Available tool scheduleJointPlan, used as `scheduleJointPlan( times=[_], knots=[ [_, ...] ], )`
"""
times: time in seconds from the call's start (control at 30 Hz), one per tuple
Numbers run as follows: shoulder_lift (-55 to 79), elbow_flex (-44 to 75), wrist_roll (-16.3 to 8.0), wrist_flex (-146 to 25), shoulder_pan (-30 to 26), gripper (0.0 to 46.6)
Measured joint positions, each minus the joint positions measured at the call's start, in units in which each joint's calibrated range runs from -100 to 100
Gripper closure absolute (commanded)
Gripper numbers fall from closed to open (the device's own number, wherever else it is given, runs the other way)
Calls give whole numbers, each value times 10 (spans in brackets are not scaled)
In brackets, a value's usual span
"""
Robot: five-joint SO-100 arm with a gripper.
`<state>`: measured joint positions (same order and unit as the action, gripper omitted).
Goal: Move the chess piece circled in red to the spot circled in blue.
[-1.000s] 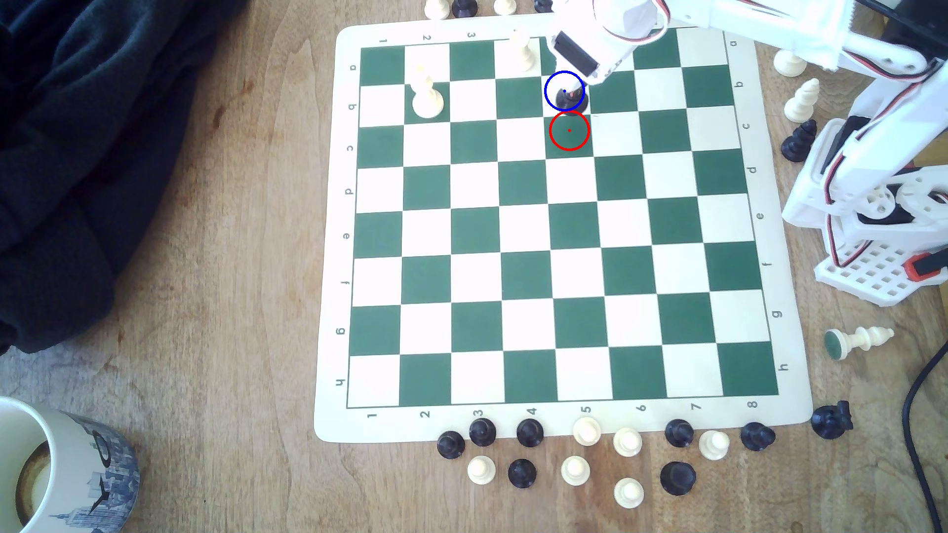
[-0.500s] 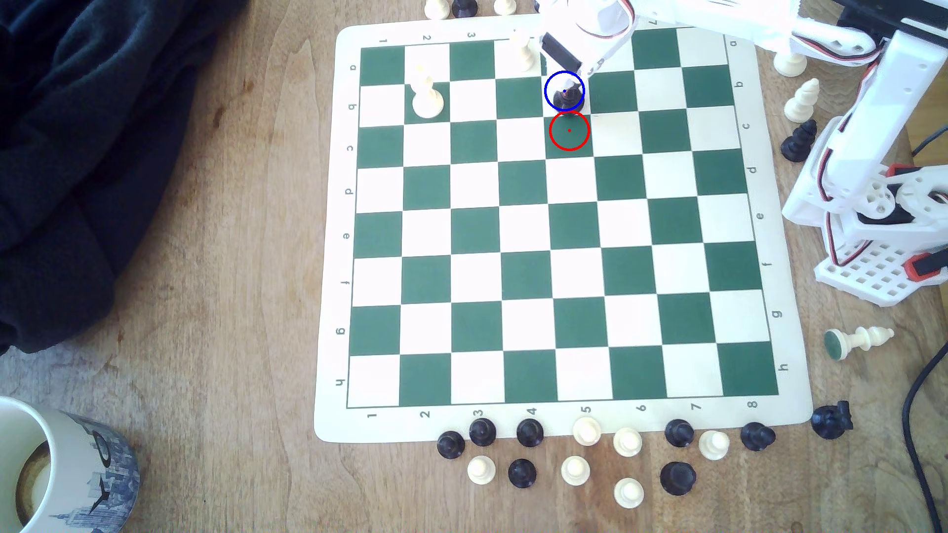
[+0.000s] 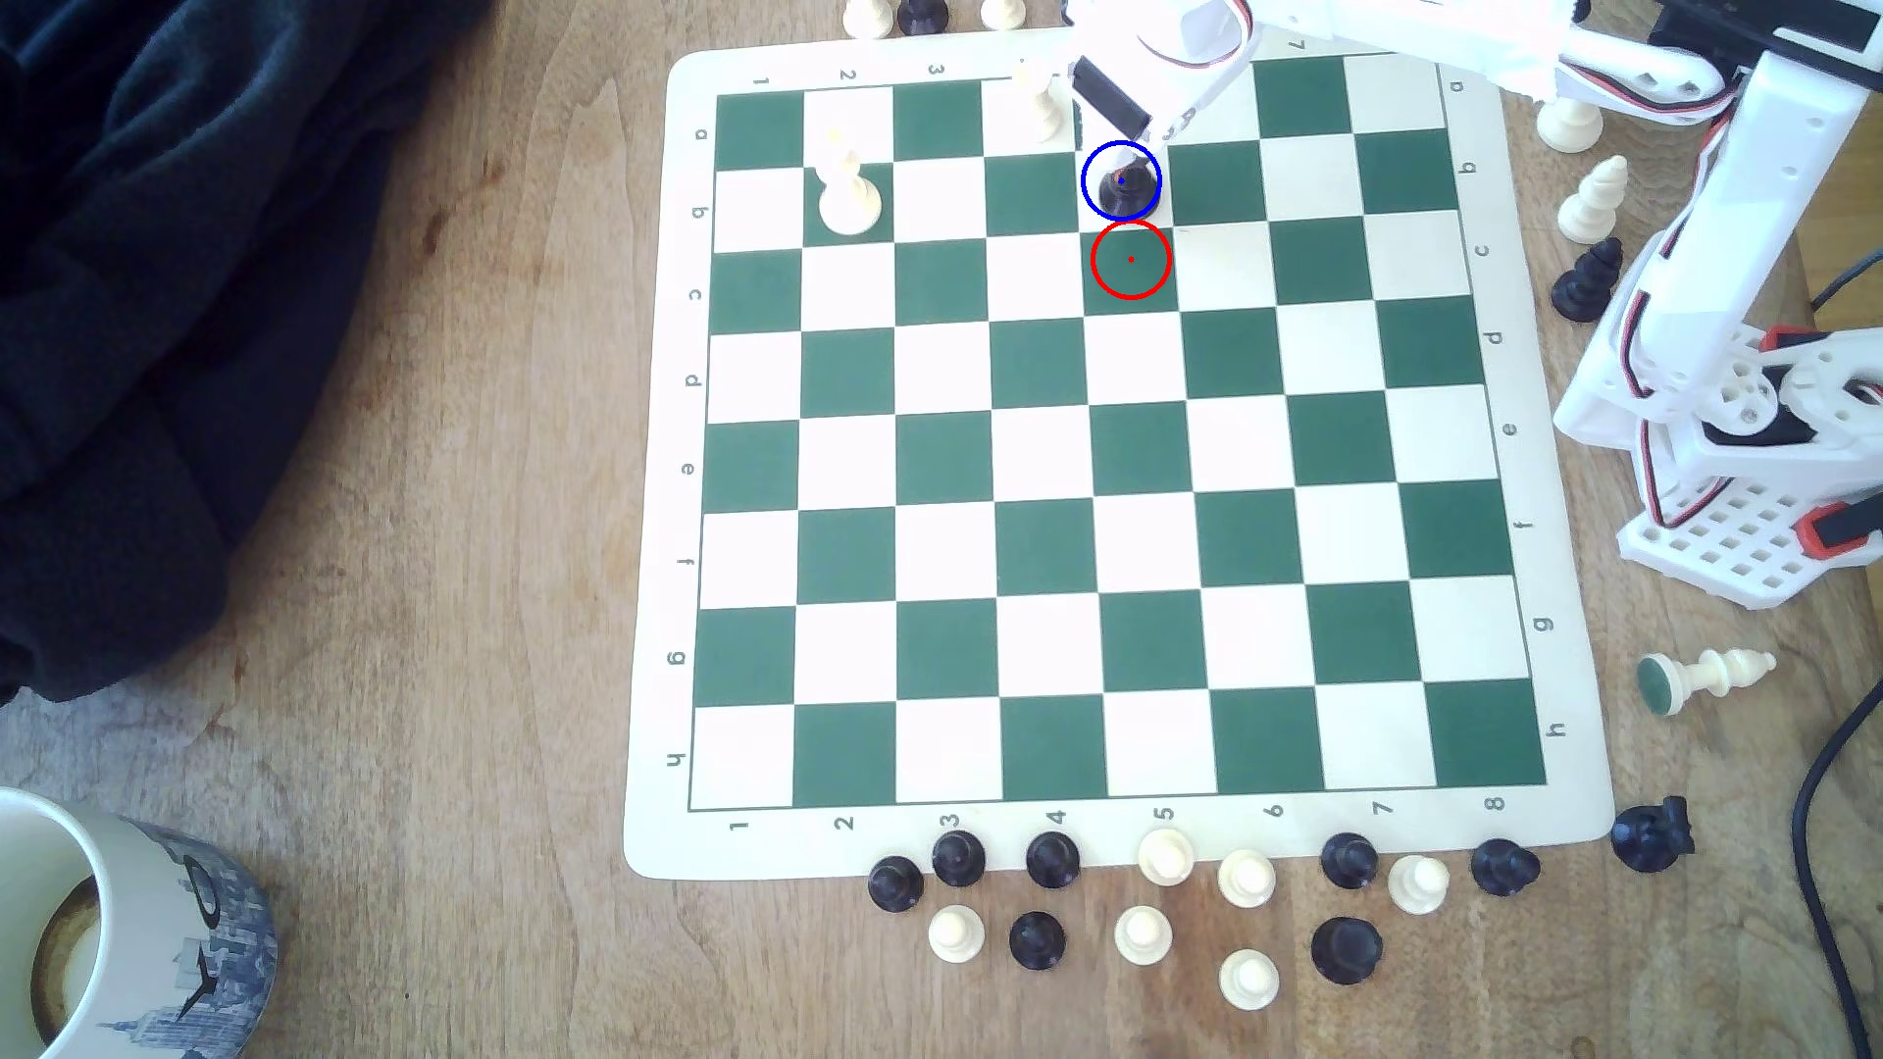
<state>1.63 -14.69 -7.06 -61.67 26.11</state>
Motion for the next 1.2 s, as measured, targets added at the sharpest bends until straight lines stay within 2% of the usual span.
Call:
scheduleJointPlan(
  times=[0.17,0.2,0.23,0.37,0.83,0.97,1.13,1.2],
  knots=[
    [0,0,0,0,0,428],
    [0,0,0,0,0,372],
    [0,0,0,0,0,334],
    [0,0,0,3,0,302],
    [-19,-6,0,-14,0,287],
    [-89,-67,11,-22,0,287],
    [-221,-200,31,-15,-9,261],
    [-307,-288,40,14,-24,262]
  ],
)
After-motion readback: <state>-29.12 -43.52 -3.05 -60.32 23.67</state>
